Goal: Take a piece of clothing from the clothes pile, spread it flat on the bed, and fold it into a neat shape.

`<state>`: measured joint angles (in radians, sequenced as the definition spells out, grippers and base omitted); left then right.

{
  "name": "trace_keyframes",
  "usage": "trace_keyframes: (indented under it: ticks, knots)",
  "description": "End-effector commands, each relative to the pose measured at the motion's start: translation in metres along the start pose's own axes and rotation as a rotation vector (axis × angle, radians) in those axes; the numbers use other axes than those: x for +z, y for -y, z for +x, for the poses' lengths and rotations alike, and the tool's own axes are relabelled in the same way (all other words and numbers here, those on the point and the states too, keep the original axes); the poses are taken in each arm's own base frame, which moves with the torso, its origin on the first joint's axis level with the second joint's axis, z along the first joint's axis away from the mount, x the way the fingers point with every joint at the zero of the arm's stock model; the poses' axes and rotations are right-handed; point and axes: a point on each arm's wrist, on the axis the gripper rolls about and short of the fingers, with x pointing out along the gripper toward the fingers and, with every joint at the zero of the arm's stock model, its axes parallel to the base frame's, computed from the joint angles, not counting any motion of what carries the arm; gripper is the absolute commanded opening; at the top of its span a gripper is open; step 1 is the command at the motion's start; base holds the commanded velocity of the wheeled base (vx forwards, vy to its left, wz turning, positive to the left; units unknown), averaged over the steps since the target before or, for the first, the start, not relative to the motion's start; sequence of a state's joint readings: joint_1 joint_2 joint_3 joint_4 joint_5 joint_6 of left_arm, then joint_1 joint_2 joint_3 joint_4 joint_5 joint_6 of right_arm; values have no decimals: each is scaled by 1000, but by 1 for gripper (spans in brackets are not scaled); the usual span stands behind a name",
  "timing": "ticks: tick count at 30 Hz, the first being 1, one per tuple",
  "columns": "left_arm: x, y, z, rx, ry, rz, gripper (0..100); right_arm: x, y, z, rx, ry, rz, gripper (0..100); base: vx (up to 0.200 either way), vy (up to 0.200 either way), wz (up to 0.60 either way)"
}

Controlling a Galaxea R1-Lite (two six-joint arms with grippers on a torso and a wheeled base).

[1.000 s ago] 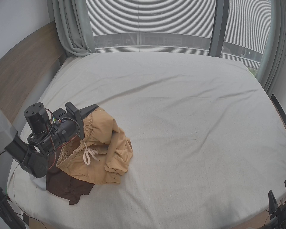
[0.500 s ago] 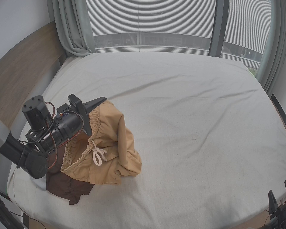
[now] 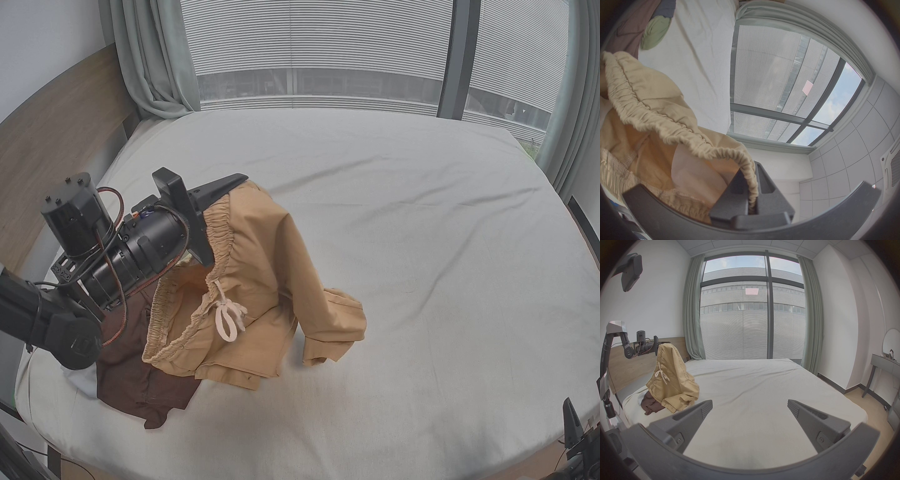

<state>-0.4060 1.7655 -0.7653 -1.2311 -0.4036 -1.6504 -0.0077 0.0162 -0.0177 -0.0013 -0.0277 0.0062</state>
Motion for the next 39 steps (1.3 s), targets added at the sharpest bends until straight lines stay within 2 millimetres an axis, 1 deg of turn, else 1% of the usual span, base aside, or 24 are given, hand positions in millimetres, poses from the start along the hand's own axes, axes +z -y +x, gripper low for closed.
trace_keyframes:
  ticks: [1, 4, 11, 13, 15, 19, 24, 30, 33, 36, 39]
  knots:
    - [-10, -3, 9, -2, -32, -8, 0, -5, 0, 1, 0, -15, 0, 100, 0, 0, 0]
    - [-19, -7, 18, 2, -64, -18, 0, -5, 0, 1, 0, -15, 0, 100, 0, 0, 0]
    - [-31, -11, 31, -3, -105, -26, 0, -5, 0, 1, 0, -15, 0, 100, 0, 0, 0]
    - [-38, -14, 39, -5, -120, -32, 0, -5, 0, 1, 0, -15, 0, 100, 0, 0, 0]
    - [-42, -15, 41, -8, -127, -34, 0, -5, 0, 1, 0, -15, 0, 100, 0, 0, 0]
    - [-58, -16, 51, -16, -177, -43, 0, -5, 0, 1, 0, -15, 0, 100, 0, 0, 0]
    - [-76, -10, 62, -48, -219, -49, 0, -5, 0, 1, 0, -15, -2, 100, 0, 0, 0]
    - [-94, -16, 79, -33, -269, -64, 0, -5, 0, 1, 0, -15, -2, 100, 0, 0, 0]
    - [-100, -14, 87, -37, -284, -67, 0, -5, 0, 1, 0, -15, -2, 100, 0, 0, 0]
    - [-105, -8, 99, -47, -299, -68, 0, -5, 0, 1, 0, -15, -2, 100, 0, 0, 0]
    - [-108, -7, 104, -36, -309, -72, 0, -5, 0, 1, 0, -15, 0, 100, 0, 0, 0]
